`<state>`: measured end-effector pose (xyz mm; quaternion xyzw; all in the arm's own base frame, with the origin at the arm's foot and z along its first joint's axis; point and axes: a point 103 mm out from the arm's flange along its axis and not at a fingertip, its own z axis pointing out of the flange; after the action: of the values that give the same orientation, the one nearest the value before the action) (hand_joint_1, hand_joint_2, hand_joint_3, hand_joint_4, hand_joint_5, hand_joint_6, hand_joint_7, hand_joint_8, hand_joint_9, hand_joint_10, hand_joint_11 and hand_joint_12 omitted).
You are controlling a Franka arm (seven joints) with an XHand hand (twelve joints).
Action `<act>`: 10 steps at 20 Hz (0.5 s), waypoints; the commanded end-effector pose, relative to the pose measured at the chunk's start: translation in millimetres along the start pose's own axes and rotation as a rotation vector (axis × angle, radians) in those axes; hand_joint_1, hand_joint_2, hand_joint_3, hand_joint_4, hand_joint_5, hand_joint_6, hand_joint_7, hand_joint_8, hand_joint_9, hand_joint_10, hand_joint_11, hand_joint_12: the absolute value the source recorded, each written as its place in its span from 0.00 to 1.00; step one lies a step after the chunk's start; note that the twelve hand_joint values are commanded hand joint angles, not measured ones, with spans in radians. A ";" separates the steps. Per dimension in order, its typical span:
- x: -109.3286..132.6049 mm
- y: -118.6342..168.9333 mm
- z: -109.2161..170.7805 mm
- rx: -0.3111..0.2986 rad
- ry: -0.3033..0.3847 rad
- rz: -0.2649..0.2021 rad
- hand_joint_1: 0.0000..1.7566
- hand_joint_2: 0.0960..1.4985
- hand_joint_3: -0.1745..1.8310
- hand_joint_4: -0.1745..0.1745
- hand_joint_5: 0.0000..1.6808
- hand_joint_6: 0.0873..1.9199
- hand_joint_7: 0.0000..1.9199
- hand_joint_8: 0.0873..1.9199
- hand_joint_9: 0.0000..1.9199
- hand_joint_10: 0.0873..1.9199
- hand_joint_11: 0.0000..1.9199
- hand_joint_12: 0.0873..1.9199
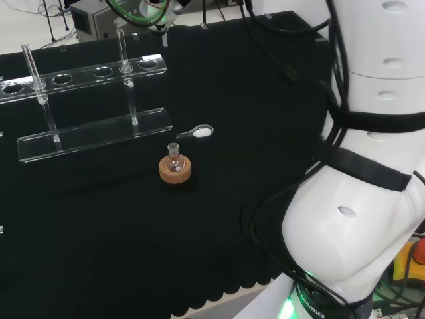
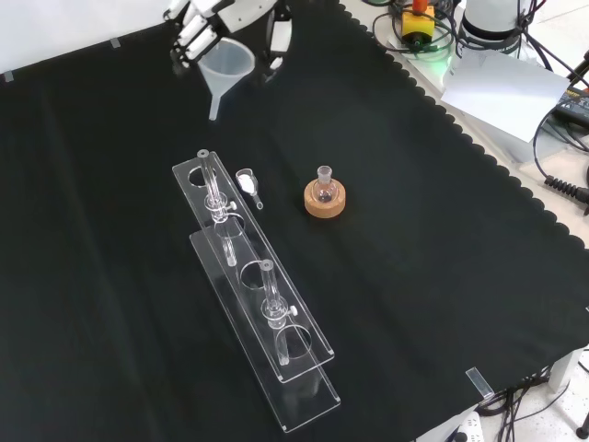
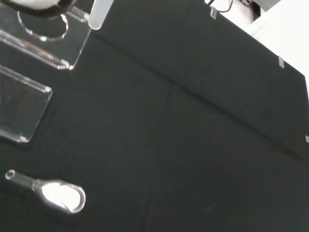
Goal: Place the funnel on the round-bottom flask.
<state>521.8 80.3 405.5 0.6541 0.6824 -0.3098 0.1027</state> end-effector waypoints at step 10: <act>26.0 -78.0 28.4 0.043 0.049 -0.003 0.46 0.45 0.42 0.58 0.43 0.34 0.38 0.26 0.51 0.15 0.32 0.64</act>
<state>471.0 76.3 405.4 0.6568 0.6833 -0.3075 0.0843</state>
